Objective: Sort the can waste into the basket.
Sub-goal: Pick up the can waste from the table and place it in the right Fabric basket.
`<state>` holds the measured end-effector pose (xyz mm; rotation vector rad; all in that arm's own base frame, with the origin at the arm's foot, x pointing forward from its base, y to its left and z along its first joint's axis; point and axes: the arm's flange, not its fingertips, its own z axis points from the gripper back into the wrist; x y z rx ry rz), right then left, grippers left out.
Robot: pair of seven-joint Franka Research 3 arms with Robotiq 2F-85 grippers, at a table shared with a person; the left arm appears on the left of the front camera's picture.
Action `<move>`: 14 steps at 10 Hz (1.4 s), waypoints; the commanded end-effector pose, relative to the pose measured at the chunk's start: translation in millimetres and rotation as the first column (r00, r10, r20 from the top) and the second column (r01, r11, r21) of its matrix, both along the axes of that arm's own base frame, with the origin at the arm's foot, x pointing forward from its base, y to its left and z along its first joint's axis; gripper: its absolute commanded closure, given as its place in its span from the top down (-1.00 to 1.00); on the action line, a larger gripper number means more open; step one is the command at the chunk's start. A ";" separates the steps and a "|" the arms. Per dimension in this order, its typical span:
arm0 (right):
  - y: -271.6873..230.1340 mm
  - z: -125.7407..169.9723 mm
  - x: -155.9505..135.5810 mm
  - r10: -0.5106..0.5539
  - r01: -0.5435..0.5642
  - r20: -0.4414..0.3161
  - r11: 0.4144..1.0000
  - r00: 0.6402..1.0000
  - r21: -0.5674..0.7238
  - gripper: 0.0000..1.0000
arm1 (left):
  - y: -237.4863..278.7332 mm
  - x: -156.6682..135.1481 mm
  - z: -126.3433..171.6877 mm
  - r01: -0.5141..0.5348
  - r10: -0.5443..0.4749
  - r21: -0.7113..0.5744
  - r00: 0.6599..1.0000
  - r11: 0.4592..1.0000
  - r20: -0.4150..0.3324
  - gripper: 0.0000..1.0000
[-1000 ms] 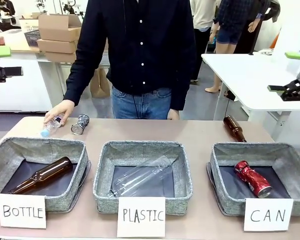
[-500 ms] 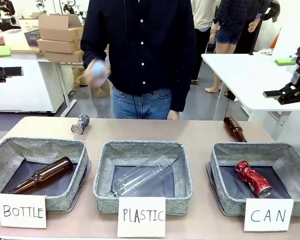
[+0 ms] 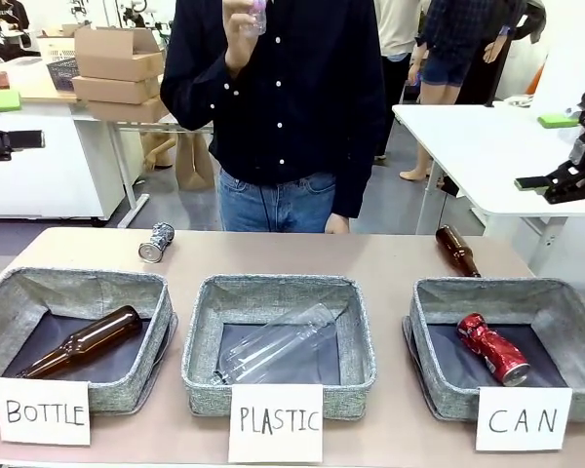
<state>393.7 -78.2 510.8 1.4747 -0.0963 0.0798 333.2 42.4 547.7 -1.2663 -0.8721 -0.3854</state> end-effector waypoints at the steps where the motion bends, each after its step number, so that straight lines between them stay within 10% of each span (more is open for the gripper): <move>1: -0.6 1.4 -0.3 0.001 -0.001 0.021 1.000 1.000 -0.009 1.00 | -2.2 0.4 0.3 0.005 -0.004 -0.015 1.000 1.000 0.030 1.00; 11: -0.6 1.4 -0.3 0.001 -0.001 0.021 1.000 1.000 -0.009 1.00 | 0.0 0.0 0.0 0.000 0.000 0.000 1.000 1.000 0.000 1.00; 14: -0.6 1.4 -0.3 0.001 -0.001 0.021 1.000 1.000 -0.009 1.00 | -9.2 72.4 4.6 -0.034 0.046 0.161 0.996 0.986 -0.075 1.00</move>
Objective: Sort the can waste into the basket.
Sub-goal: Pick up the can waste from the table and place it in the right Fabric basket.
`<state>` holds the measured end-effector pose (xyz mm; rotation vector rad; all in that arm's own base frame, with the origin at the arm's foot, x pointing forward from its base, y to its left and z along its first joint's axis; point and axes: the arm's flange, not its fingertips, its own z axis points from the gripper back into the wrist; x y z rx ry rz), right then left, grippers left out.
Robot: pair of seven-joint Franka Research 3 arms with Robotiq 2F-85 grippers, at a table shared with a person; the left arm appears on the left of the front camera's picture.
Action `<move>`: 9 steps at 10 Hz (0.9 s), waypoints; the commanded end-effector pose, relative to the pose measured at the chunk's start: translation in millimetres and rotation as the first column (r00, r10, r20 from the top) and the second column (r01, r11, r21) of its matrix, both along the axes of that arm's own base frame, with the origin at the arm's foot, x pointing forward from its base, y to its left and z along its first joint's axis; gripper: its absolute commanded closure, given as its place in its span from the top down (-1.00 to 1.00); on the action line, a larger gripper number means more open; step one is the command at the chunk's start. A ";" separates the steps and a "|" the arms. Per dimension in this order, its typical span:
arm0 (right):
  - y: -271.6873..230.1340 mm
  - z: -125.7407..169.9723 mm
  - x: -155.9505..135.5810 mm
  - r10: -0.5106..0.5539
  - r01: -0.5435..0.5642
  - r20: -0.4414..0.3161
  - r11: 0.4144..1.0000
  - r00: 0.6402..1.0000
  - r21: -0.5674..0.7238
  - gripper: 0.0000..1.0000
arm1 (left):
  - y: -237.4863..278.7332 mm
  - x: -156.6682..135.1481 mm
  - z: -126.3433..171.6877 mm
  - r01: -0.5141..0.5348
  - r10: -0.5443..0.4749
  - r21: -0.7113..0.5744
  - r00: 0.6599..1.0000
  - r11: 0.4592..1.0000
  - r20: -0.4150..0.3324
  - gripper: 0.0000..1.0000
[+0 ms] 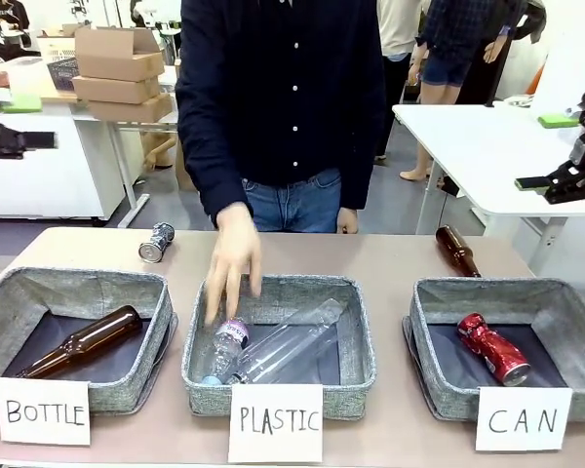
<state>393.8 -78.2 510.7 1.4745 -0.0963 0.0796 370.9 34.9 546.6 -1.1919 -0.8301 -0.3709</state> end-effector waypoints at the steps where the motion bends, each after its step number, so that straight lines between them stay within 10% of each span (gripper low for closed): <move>1: -0.6 1.4 -0.3 0.001 -0.001 0.021 1.000 1.000 -0.009 1.00 | -4.8 72.3 1.4 0.027 -0.001 0.216 0.993 0.976 -0.118 1.00; 6: -0.6 1.4 -0.3 0.001 -0.001 0.021 1.000 1.000 -0.009 1.00 | -24.8 193.3 -40.4 0.017 0.219 0.615 0.926 0.788 -0.307 1.00; 9: -0.6 1.4 -0.3 0.001 -0.001 0.021 1.000 1.000 -0.009 1.00 | -13.6 171.1 -40.9 -0.013 0.157 0.508 0.958 0.861 -0.240 1.00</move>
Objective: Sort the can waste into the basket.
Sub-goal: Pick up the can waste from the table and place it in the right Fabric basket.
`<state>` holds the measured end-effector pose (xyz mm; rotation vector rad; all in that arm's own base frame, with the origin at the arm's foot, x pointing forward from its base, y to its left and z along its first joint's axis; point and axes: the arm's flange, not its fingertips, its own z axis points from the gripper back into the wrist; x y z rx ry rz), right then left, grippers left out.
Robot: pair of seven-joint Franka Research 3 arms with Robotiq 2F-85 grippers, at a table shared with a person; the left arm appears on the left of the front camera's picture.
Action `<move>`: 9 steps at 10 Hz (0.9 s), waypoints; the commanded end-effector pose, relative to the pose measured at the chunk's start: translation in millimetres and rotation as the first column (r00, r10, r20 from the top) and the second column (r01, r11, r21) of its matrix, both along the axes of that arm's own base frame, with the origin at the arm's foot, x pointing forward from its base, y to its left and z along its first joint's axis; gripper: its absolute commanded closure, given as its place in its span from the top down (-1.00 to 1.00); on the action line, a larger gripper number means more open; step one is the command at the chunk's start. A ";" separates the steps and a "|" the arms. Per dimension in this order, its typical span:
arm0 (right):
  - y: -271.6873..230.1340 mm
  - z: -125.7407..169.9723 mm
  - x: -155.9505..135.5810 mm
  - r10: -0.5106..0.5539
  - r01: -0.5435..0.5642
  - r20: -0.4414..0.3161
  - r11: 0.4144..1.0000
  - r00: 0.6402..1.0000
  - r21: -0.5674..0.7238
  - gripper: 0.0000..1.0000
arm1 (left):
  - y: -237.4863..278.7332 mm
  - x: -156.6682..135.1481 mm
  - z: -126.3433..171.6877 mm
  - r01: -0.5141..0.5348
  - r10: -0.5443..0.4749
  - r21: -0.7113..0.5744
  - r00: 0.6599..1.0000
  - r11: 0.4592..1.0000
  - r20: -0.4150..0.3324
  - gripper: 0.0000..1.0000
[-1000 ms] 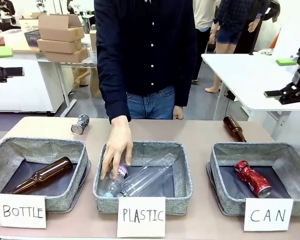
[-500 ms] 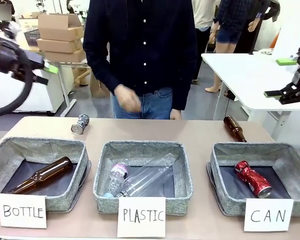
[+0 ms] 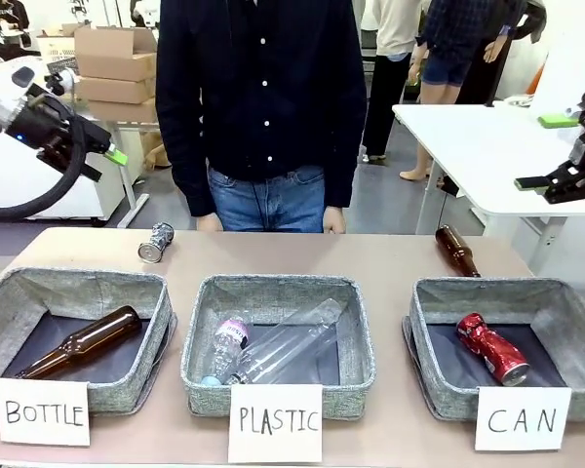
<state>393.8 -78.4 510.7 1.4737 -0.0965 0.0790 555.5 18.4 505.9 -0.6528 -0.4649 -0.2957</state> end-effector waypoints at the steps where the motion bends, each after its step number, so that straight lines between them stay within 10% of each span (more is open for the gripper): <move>1: -0.4 1.4 -0.4 0.002 -0.002 0.021 1.000 1.000 -0.008 1.00 | -2.7 4.4 -7.9 0.001 -0.001 0.024 1.000 1.000 -0.016 1.00; 9: -0.4 1.4 -0.4 0.002 -0.002 0.021 1.000 1.000 -0.008 1.00 | -61.5 117.8 -141.9 -0.198 0.270 0.287 0.933 0.937 -0.239 1.00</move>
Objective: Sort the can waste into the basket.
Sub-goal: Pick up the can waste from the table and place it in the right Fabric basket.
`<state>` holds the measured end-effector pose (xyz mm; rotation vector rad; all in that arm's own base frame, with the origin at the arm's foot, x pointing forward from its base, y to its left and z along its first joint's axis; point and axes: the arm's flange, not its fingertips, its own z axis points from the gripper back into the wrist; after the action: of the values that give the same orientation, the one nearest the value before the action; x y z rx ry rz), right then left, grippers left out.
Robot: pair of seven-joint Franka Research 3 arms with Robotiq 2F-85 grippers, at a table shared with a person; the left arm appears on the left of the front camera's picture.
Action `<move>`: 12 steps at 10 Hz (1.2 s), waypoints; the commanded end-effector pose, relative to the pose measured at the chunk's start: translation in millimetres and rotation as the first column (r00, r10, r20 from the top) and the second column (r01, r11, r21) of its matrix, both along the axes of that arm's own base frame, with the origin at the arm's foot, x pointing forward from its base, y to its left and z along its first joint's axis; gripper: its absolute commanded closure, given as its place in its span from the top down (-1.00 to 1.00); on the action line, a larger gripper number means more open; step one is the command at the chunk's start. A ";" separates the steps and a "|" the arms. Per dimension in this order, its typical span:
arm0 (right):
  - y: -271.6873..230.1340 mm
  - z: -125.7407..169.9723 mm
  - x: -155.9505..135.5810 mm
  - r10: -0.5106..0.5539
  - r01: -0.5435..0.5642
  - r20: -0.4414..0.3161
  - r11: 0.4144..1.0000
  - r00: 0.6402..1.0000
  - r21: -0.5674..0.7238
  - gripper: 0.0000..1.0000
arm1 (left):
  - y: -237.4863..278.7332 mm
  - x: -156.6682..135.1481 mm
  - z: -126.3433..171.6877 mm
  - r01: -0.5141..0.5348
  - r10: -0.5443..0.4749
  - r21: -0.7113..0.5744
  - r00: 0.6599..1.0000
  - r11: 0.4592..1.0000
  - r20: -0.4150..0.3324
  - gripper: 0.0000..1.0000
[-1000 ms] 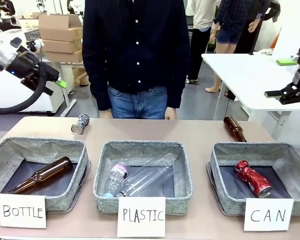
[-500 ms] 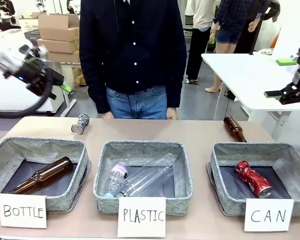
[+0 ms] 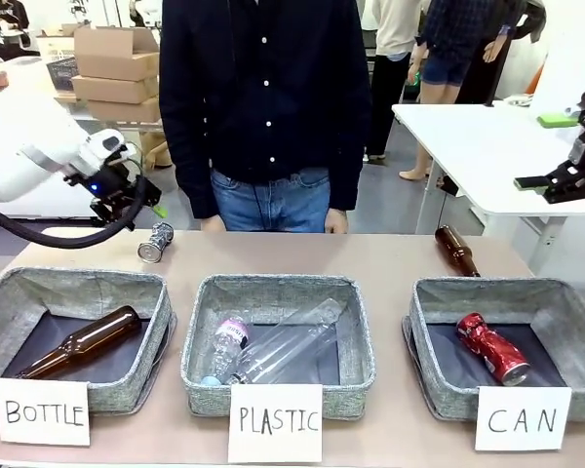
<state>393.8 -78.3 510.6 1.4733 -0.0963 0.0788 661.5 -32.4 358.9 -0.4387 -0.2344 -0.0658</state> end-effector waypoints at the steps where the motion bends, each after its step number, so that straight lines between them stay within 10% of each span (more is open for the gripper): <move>1: -0.5 1.5 -0.4 0.002 -0.002 0.021 1.000 1.000 -0.007 1.00 | -24.8 19.5 -7.6 -0.047 0.049 0.095 0.999 0.994 -0.018 1.00; 9: -0.5 1.5 -0.4 0.002 -0.002 0.021 1.000 1.000 -0.007 1.00 | -57.5 42.9 -47.1 -0.112 0.123 0.264 0.992 0.958 -0.025 1.00; 10: -0.5 1.5 -0.4 0.002 -0.002 0.021 1.000 1.000 -0.007 1.00 | -58.2 42.9 -46.4 -0.119 0.131 0.273 0.991 0.954 -0.026 -0.20; 11: -0.5 1.5 -0.4 0.002 -0.002 0.021 1.000 1.000 -0.007 1.00 | -57.6 42.6 -46.0 -0.121 0.133 0.272 0.991 0.955 -0.028 -0.20; 12: -0.5 1.5 -0.4 0.002 -0.002 0.021 1.000 1.000 -0.007 1.00 | -57.3 42.2 -45.9 -0.120 0.135 0.279 0.990 0.953 -0.038 -1.00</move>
<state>393.9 -78.4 510.7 1.4732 -0.0965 0.0788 700.6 -86.7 312.1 -0.1761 -0.2172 0.0181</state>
